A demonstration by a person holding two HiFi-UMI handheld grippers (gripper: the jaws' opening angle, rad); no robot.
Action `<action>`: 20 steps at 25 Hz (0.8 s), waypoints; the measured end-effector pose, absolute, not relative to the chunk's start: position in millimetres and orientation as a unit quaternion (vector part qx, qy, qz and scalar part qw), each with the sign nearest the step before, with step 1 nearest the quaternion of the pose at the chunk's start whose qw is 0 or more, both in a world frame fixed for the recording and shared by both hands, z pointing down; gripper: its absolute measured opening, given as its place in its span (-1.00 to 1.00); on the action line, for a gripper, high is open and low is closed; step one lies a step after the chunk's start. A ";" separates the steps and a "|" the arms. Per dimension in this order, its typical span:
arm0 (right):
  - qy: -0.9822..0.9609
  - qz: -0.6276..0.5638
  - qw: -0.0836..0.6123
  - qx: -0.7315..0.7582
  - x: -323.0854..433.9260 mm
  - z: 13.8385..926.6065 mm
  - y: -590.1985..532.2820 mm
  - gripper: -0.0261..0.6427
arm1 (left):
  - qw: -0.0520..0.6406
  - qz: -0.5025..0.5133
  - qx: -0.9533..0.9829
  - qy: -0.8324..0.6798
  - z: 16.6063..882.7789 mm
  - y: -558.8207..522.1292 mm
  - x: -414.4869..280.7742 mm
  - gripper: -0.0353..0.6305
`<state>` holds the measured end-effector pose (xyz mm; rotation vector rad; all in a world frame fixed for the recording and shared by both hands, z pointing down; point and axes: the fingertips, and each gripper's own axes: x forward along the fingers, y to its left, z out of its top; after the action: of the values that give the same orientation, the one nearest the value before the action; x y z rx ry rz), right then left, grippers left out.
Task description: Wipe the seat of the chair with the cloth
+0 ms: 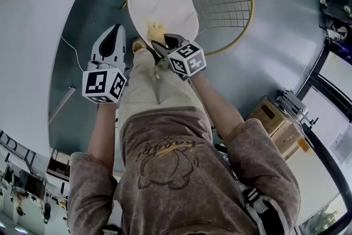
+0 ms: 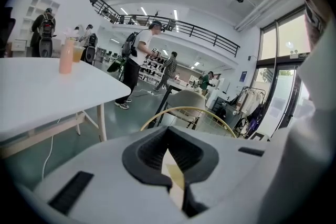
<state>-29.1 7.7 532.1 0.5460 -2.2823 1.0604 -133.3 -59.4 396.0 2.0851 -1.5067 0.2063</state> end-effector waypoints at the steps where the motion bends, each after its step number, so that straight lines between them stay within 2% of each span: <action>1: -0.854 0.390 0.274 0.209 -25.1 520.0 3.2 -0.56 | 0.274 0.077 0.778 -0.560 386.9 -59.0 -132.0 -0.87; 10: -0.874 0.338 0.222 0.270 -5.3 427.0 -42.2 -0.57 | 0.249 0.065 0.796 -0.547 324.2 -67.4 -138.4 -0.87; 20: -0.905 0.263 0.143 0.303 56.2 282.5 -23.6 -0.56 | 0.223 0.055 0.806 -0.545 234.3 -11.9 -92.2 -0.87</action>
<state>56.2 -23.6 282.5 0.8734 -2.6096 0.7581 -92.2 -11.9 234.3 2.2270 -1.5050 0.1508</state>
